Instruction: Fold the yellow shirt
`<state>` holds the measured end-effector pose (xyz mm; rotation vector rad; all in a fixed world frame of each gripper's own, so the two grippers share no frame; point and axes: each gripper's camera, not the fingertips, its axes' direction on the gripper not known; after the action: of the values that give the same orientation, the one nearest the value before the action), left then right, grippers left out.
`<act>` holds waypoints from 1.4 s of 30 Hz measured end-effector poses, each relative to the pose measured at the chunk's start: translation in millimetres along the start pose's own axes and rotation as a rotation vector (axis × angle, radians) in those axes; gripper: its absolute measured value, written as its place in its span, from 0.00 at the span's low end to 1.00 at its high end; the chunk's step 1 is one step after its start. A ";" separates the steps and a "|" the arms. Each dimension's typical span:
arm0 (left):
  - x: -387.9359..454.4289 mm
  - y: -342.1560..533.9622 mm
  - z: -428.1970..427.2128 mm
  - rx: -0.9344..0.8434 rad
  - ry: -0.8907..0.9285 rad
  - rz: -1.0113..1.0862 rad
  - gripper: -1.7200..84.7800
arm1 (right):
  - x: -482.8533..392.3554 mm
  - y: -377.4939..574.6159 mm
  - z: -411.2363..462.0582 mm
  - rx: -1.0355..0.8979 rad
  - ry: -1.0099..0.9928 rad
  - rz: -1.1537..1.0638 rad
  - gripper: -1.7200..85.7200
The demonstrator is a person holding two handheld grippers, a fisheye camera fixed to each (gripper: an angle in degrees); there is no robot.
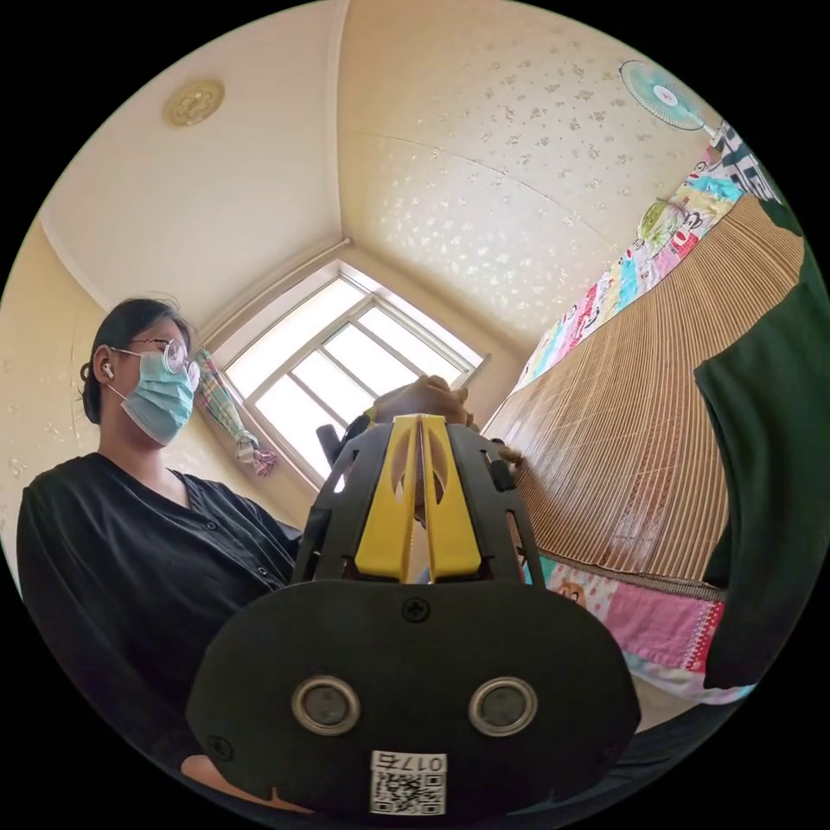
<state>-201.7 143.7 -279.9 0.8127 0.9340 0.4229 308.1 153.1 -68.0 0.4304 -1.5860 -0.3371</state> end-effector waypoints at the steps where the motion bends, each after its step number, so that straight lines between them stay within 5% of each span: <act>1: -1.7 12.1 16.6 -0.027 0.050 -0.009 0.05 | 5.4 -0.1 5.5 -0.017 0.008 0.010 0.04; 6: -49.8 113.3 111.2 -0.283 0.087 -0.407 0.04 | 49.1 11.7 20.5 -0.074 0.109 0.171 0.07; 10: -66.4 195.2 151.7 -0.270 0.247 -0.697 0.05 | 98.6 27.0 43.0 -0.263 0.251 0.401 0.10; 15: -54.5 196.3 150.0 -0.220 0.215 -0.645 0.05 | 112.4 36.2 77.6 -0.422 0.212 0.412 0.11; 20: -50.6 184.2 150.3 -0.303 0.169 -0.573 0.06 | 117.7 40.1 100.6 -0.374 0.057 0.374 0.09; 26: -54.2 151.2 80.5 -0.144 -0.060 -0.539 0.14 | 92.6 32.3 143.8 -0.461 -0.078 0.246 0.06; 35: -91.2 157.7 70.5 -0.234 -0.043 -0.943 0.22 | 60.3 55.4 230.8 -0.709 -0.074 0.073 0.05; 42: -80.6 146.8 40.2 -0.183 0.072 -0.755 0.07 | 52.9 61.6 228.1 -0.676 -0.169 0.067 0.04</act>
<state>-209.6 168.4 -109.6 0.2379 1.1717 -0.1238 74.6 172.5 -6.7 -0.1770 -1.5355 -0.8382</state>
